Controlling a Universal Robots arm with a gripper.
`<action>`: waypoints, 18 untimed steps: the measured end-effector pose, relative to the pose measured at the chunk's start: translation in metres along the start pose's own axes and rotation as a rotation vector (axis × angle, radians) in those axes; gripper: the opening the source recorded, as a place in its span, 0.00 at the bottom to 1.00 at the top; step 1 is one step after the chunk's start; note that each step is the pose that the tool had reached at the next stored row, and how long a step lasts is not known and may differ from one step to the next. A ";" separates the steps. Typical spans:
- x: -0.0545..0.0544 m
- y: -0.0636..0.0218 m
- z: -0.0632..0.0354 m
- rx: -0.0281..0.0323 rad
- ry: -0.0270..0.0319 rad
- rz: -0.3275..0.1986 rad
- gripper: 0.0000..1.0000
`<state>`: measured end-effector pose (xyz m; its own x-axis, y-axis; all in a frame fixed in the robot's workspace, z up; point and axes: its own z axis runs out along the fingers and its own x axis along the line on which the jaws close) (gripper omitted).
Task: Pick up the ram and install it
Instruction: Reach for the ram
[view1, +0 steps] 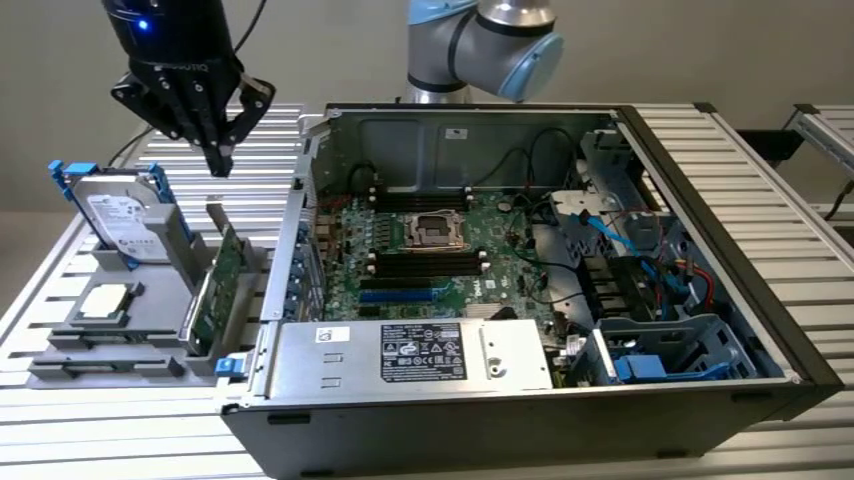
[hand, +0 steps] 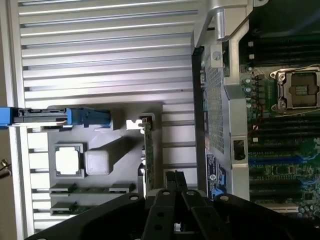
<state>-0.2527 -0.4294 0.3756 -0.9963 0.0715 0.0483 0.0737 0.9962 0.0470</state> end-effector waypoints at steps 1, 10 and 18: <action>0.002 -0.0017 0.0006 0.0000 0.0000 0.000 0.11; 0.024 -0.0164 0.0058 -0.0001 0.0003 0.000 0.11; 0.043 -0.0291 0.0110 0.0001 0.0012 0.000 0.11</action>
<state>-0.2983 -0.4547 0.3654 -0.9962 0.0715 0.0495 0.0738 0.9962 0.0469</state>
